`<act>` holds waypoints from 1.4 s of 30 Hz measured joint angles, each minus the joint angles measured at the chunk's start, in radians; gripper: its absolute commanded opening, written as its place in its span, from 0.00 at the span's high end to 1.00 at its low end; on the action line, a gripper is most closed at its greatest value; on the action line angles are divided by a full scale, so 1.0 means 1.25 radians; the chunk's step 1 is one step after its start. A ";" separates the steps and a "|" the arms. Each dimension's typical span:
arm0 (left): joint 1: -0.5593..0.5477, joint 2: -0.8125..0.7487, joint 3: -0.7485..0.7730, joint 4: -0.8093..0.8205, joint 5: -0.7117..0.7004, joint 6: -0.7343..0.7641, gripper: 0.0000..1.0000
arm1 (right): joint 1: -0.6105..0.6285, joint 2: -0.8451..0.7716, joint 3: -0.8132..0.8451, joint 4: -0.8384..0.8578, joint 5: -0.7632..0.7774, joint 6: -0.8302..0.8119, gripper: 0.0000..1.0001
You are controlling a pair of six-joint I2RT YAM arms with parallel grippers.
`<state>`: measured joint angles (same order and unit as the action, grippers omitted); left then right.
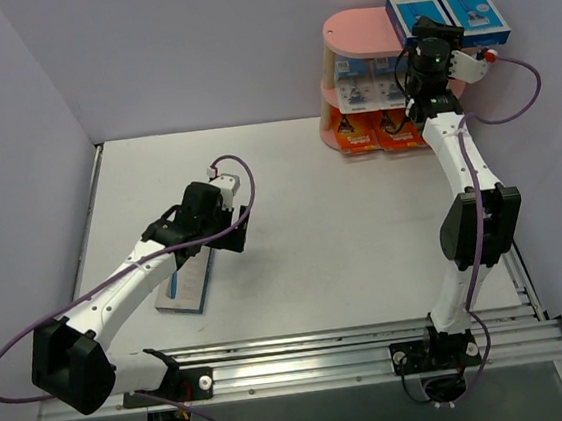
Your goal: Place and organize the shaving razors onto the shelf
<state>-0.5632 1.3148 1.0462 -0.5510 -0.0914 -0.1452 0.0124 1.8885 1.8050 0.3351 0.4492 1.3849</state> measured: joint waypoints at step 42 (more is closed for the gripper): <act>0.000 -0.016 0.000 -0.018 0.006 0.007 0.06 | -0.062 -0.117 -0.116 -0.081 -0.194 -0.037 0.00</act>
<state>-0.5632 1.2949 1.0462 -0.5739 -0.0841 -0.1364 -0.0654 1.7416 1.6600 0.2340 0.2070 1.3388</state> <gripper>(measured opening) 0.941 0.998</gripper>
